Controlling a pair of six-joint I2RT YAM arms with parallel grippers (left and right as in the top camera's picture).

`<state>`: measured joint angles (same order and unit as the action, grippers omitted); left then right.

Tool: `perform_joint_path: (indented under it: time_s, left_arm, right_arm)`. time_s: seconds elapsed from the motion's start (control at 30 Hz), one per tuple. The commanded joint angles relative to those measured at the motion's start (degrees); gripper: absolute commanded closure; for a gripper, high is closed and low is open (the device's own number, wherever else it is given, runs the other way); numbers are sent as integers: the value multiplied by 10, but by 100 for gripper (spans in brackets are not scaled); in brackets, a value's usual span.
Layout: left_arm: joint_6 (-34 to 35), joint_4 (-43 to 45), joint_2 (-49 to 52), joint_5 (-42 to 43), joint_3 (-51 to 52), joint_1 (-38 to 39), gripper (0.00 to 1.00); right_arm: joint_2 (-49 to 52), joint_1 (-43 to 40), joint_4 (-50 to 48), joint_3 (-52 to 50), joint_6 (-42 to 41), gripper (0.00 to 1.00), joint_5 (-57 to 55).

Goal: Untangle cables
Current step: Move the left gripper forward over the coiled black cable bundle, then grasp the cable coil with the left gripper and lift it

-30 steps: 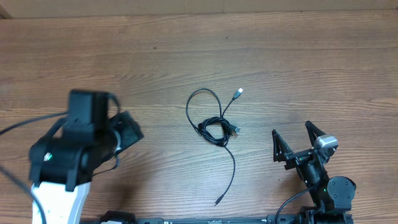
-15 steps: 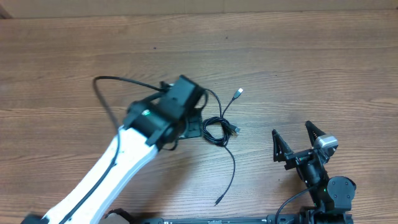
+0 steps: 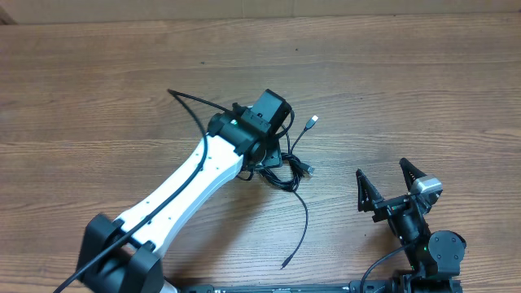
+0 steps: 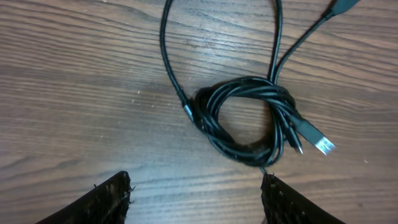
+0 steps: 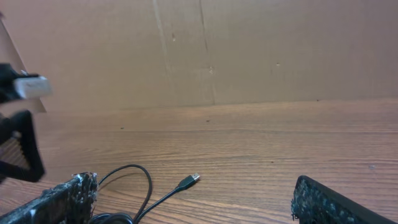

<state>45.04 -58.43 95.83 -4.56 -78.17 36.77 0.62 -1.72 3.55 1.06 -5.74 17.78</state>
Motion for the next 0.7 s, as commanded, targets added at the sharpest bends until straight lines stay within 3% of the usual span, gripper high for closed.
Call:
perform_joint_path:
  time_s: [0.0,0.67]
  left_arm:
    - [9,10,37,6,-11,4,32]
    - [54,61,161,45,-10,4,32]
  right_arm:
    - [-5,2,-3,-6,5,0,-2]
    - [-5,2,-3,-6,5,0,-2]
